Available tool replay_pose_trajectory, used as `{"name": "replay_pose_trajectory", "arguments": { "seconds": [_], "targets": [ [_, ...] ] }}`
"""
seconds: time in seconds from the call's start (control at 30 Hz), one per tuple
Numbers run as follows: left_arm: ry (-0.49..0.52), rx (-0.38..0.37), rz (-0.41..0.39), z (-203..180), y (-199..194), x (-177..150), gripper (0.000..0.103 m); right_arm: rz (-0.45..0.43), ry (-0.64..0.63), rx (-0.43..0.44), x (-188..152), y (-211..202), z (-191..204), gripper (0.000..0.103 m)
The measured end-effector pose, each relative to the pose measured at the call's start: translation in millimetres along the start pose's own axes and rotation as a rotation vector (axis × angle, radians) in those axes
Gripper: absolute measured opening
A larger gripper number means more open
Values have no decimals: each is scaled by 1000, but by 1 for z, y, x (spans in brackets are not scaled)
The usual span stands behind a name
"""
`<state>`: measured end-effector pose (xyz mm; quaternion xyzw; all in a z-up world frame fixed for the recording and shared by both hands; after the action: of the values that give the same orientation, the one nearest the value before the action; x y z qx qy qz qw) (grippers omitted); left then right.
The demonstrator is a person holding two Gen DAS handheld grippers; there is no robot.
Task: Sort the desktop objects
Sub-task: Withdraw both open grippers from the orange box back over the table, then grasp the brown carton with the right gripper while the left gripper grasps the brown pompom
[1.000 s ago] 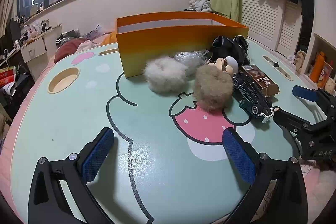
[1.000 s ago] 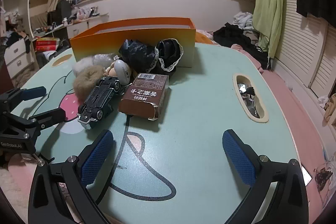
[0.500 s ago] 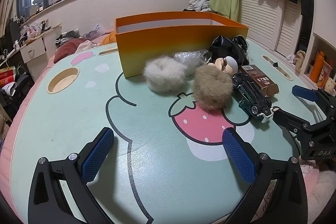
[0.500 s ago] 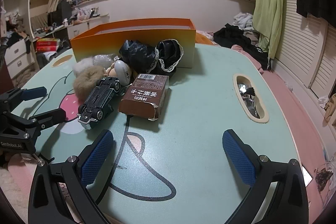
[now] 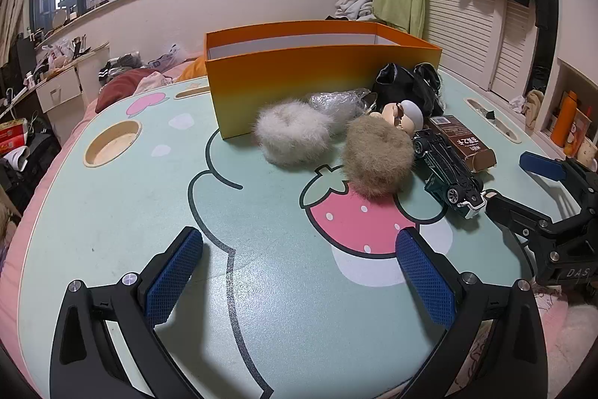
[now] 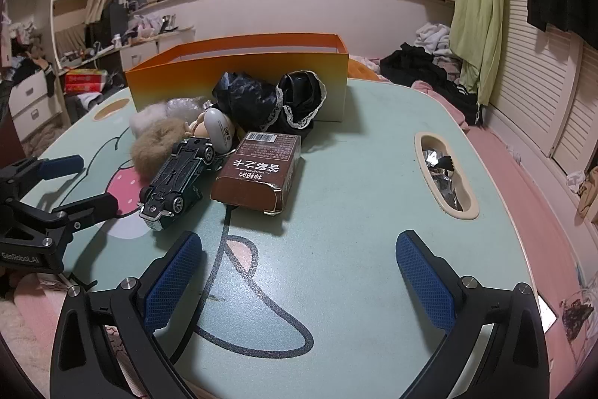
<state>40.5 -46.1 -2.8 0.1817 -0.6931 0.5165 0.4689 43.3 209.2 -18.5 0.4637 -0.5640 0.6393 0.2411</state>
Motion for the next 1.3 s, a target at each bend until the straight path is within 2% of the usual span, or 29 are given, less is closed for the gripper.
{"name": "replay_pose_trajectory", "arguments": {
  "seconds": [0.3, 0.37, 0.43, 0.53, 0.7, 0.83, 0.97, 1.0, 1.1, 1.3],
  "targets": [
    [-2, 3, -1, 0, 0, 0, 103, -5, 6, 4, 0, -1, -1, 103],
    [-3, 4, 0, 0, 0, 0, 103, -24, 28, 25, 2, -4, -3, 99],
    [-4, 4, 0, 0, 1, 0, 103, -38, 58, 46, 5, -7, -6, 86],
    [-5, 6, 0, 0, 1, 0, 103, -45, 93, 57, 14, -6, -10, 76],
    [-7, 10, 0, 0, 2, 0, 103, -89, 132, 55, 43, -9, -9, 76],
    [-8, 12, -1, 0, 1, 0, 103, -38, 111, 28, 63, 9, 4, 76],
    [-11, 12, 0, -1, 2, 0, 103, 73, 77, 32, 61, 37, 17, 74],
    [-10, 12, 1, -1, 3, 1, 103, 108, 67, 28, 57, 45, 20, 65],
    [-8, 15, -2, -2, 2, 1, 103, 95, 28, 0, 53, 45, 25, 40],
    [12, -3, -9, -4, 0, 1, 103, 28, 98, 34, 47, 38, 16, 40]
  ]
}}
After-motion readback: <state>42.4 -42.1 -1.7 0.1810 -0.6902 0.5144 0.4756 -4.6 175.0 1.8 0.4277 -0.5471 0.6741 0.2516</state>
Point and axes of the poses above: each gripper's, at about its wrist camera, not at the fingertips, and y roughly the way its jaws point, z to its left, x to its top, the point moved 1 cm from there along y, roughly the way its jaws point, and after that the axes turned 6 degrees about -z, right-handed, at the moved point
